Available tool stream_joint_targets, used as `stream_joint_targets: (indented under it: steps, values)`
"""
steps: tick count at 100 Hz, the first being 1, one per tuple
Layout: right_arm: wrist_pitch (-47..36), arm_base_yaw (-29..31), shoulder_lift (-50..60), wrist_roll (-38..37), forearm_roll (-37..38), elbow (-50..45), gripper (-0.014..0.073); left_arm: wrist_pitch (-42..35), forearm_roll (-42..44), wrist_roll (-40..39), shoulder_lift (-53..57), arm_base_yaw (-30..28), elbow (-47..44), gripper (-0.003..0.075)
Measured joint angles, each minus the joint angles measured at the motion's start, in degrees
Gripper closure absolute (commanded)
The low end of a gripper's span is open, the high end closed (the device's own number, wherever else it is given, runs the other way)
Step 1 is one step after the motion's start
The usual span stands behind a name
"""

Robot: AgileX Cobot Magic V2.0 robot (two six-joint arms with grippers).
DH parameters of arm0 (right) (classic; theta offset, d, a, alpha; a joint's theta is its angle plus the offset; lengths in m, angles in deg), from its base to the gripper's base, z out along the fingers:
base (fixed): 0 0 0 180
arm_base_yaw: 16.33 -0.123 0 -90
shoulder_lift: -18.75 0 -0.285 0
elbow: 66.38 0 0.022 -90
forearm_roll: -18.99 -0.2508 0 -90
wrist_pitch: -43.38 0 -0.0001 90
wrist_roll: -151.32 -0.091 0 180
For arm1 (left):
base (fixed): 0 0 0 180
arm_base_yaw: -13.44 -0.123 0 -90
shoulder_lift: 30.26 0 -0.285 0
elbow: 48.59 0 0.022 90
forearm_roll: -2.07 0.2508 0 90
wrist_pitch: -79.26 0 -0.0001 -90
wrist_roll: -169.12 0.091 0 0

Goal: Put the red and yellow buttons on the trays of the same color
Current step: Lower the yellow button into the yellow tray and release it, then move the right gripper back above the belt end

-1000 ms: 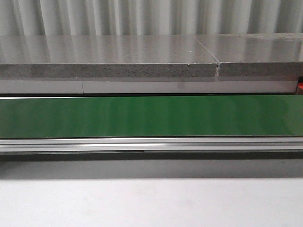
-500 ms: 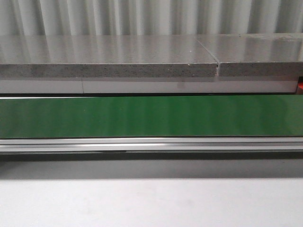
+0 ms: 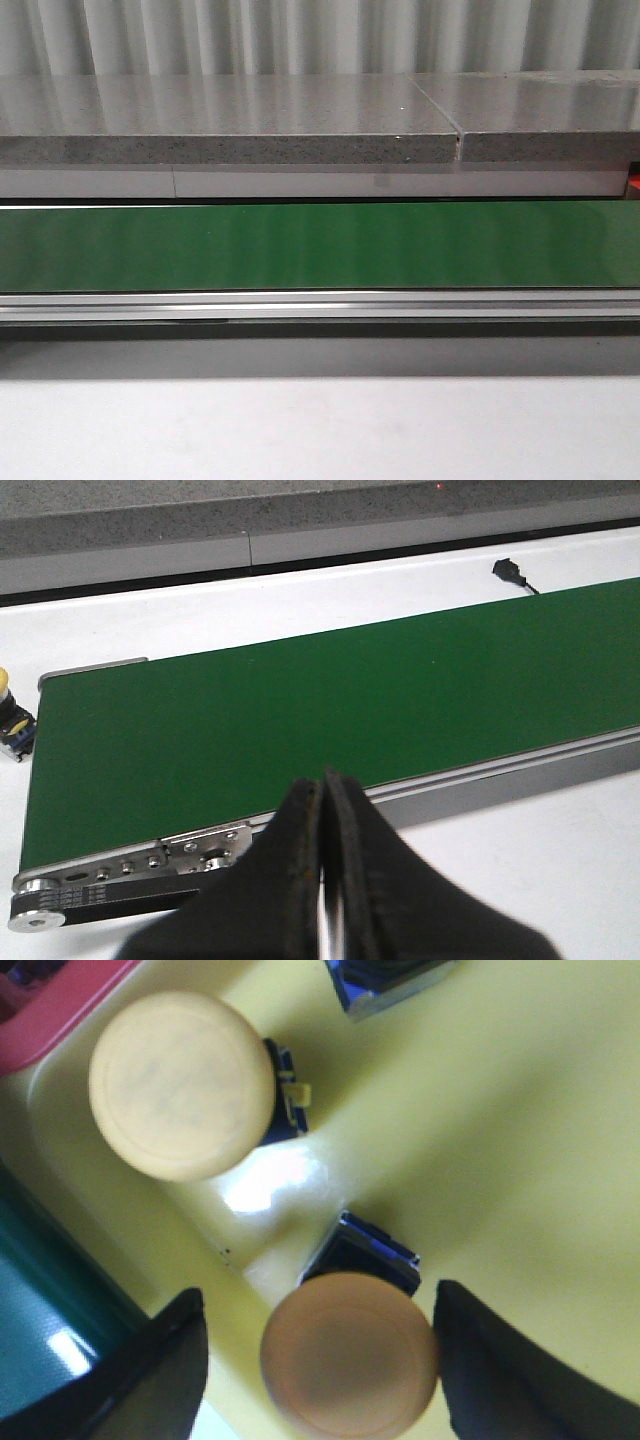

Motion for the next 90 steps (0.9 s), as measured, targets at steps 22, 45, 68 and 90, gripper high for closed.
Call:
stream_joint_targets:
  steps: [22,45,68,90]
  values:
    - [0.1,0.0,4.19,0.0,0.28,0.0,0.0088,0.0,0.0,0.0,0.0,0.0,0.0,0.0741]
    - [2.01,0.0,14.29,0.11,0.41,0.0,0.0091,0.0,0.0,0.0,0.0,0.0,0.0,0.0741]
    - [4.58,-4.19,20.94,0.47,0.75,0.0,0.0393,0.0,0.0,0.0,0.0,0.0,0.0,0.0741]
    - [5.59,-13.36,21.33,0.6,0.75,0.0,0.0662,0.0,0.0,0.0,0.0,0.0,0.0,0.0741]
